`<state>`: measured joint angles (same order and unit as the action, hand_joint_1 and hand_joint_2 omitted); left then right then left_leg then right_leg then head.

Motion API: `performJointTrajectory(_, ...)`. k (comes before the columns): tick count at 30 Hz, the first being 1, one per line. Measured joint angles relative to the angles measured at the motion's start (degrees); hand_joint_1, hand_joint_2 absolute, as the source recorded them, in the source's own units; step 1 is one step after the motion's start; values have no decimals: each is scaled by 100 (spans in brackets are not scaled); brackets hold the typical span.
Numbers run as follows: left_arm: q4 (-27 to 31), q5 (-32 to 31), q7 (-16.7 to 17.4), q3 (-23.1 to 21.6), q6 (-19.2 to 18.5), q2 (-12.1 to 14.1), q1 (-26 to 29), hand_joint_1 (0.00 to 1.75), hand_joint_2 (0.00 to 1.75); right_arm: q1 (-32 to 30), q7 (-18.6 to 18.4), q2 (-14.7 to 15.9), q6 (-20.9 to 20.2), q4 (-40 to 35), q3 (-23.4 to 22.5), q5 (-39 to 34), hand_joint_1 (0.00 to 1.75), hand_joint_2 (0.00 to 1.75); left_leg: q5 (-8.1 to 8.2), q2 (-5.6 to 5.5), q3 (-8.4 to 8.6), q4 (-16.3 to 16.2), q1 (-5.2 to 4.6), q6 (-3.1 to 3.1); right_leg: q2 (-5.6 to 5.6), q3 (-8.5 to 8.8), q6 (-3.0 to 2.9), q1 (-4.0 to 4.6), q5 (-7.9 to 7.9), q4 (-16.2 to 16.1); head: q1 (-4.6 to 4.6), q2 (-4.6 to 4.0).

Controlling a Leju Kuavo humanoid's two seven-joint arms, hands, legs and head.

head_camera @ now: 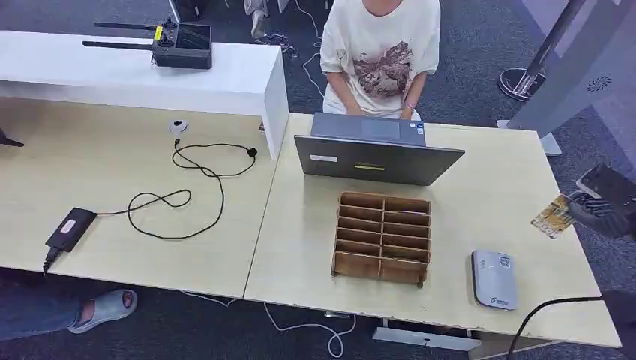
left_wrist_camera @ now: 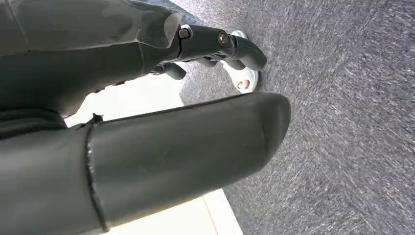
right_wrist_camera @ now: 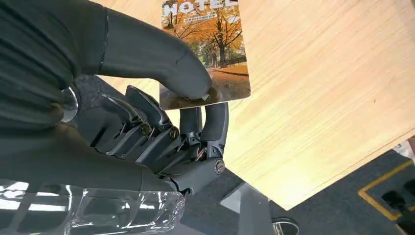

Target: Pass the card to the sensor for recognition and then transmit it.

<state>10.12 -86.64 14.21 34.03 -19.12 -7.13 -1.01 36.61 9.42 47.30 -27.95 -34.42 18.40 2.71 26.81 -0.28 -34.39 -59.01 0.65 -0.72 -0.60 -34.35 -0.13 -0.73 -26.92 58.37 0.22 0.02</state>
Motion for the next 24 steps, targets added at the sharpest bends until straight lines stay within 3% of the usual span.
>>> performJointTrajectory(20, 0, 0, -15, 0, 44, 0, 2, 0, 0, -13, 129, -79, -116, 35, -15, 83, 175, 175, 0, 0, 2, 0, 0, 0, 0, -1, 0, 0, 0, 0, 0, 0)
performJointTrajectory(24, 0, 0, -15, 2, 50, 0, 2, 0, 0, -345, 258, -81, -158, -114, -136, 330, 175, 175, 0, 0, 0, 0, 0, 0, -1, -1, 0, 0, 0, 0, -2, -2)
